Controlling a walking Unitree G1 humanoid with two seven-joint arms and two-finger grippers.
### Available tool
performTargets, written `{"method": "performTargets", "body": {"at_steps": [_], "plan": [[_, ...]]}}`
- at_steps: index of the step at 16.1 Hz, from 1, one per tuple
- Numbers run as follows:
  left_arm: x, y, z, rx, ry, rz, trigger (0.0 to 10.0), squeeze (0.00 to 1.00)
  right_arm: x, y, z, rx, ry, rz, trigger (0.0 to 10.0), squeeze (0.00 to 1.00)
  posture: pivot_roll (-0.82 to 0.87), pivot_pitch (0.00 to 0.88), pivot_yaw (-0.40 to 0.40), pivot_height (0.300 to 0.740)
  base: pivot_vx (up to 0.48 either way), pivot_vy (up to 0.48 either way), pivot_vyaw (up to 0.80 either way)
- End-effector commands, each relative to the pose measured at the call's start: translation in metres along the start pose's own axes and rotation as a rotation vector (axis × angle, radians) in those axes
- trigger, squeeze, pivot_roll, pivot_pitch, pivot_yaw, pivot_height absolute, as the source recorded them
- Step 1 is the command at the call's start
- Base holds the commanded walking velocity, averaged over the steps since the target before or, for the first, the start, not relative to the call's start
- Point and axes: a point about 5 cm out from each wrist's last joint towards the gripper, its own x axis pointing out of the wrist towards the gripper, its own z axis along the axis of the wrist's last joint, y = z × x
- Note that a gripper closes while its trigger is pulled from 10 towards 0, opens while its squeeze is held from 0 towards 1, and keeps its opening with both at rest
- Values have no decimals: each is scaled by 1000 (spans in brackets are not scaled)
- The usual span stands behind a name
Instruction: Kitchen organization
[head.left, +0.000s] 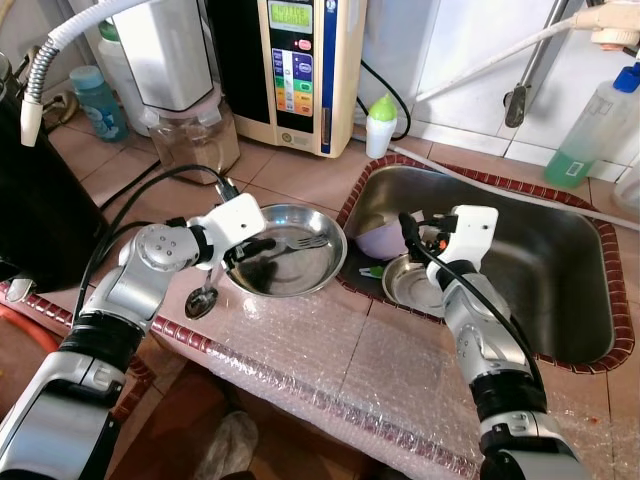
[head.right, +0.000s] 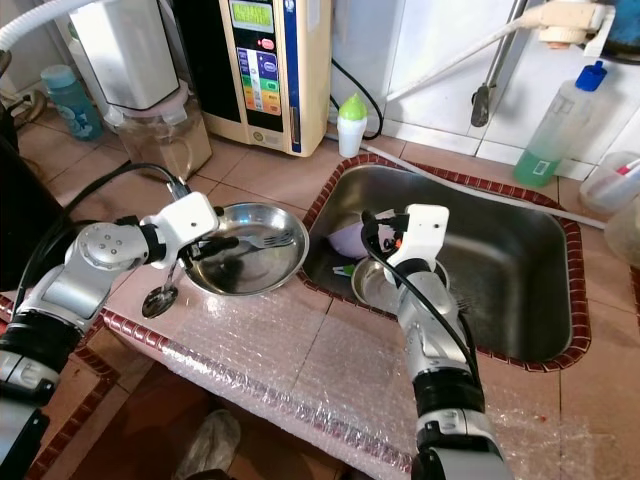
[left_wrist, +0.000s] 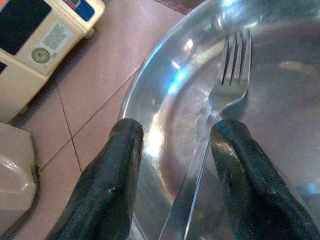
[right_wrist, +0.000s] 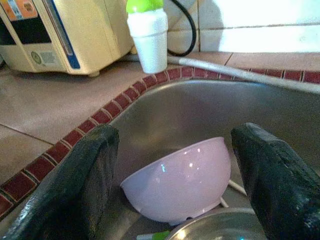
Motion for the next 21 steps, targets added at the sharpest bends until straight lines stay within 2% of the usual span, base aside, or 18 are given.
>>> {"method": "performTargets", "body": {"at_steps": [1, 5, 6, 7, 8, 9, 11, 15, 17, 21], "plan": [[0, 4, 6, 41, -25, -25, 10000, 1000, 0, 0, 5, -4, -13, 7, 10000, 0, -41, 0, 35, 740, 0, 0, 0], [5, 1, 3, 31, -39, -82, 10000, 1000, -1, 0, 6, -6, -11, 5, 10000, 0, -44, 0, 35, 740, 0, 0, 0], [8, -1, -1, 19, -37, -111, 10000, 0, -1, 1, 6, -6, -10, 7, 10000, 0, -44, 0, 35, 740, 0, 0, 0], [10, -2, -6, 13, -17, -112, 9294, 0, -1, 1, 6, -5, -10, 8, 10000, 0, -43, 0, 34, 740, 0, 0, 0], [12, -2, -8, 17, -9, -113, 4510, 0, -1, 2, 6, -5, -9, 8, 10000, 0, -48, 0, 37, 740, 0, 0, 0], [13, -3, -9, 21, -1, -117, 2235, 0, -1, 2, 6, -5, -10, 7, 10000, 0, -48, 0, 37, 740, 0, 0, 0], [15, -2, -11, 30, 15, -124, 0, 0, -3, 1, 6, -5, -8, 3, 10000, 0, -53, 0, 41, 740, 0, 0, 0], [17, -2, -13, 33, 19, -155, 0, 0, -5, 0, 5, -4, -5, -5, 10000, 0, -59, 0, 47, 740, 0, 0, 0], [16, -3, -16, 46, 51, -203, 0, 0, -5, 0, 5, -4, -5, -6, 10000, 0, -56, 0, 48, 740, 0, 0, 0], [13, 1, -19, 49, 69, -222, 0, 0, -2, 1, 6, -3, -6, -4, 10000, 0, -49, 0, 47, 740, 0, 0, 0]]}}
